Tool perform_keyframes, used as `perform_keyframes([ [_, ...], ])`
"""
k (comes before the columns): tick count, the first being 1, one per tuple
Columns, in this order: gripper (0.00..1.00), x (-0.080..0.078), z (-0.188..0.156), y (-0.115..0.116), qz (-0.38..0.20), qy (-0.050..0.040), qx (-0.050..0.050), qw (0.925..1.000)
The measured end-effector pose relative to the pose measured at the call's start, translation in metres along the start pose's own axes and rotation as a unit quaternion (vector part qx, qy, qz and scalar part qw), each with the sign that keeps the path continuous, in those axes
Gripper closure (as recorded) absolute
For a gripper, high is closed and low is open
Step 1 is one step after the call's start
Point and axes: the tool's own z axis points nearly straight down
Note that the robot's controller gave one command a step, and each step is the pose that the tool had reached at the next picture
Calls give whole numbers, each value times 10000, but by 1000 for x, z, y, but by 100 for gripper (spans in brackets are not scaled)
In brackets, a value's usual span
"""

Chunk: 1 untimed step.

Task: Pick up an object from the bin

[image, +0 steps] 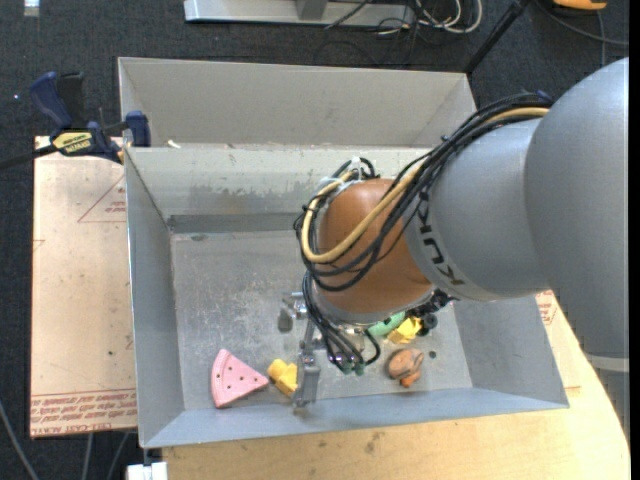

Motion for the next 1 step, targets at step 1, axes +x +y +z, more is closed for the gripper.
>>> perform_keyframes([
  [1, 0, -5, -45, -28, -86, -78, -2, 9999],
])
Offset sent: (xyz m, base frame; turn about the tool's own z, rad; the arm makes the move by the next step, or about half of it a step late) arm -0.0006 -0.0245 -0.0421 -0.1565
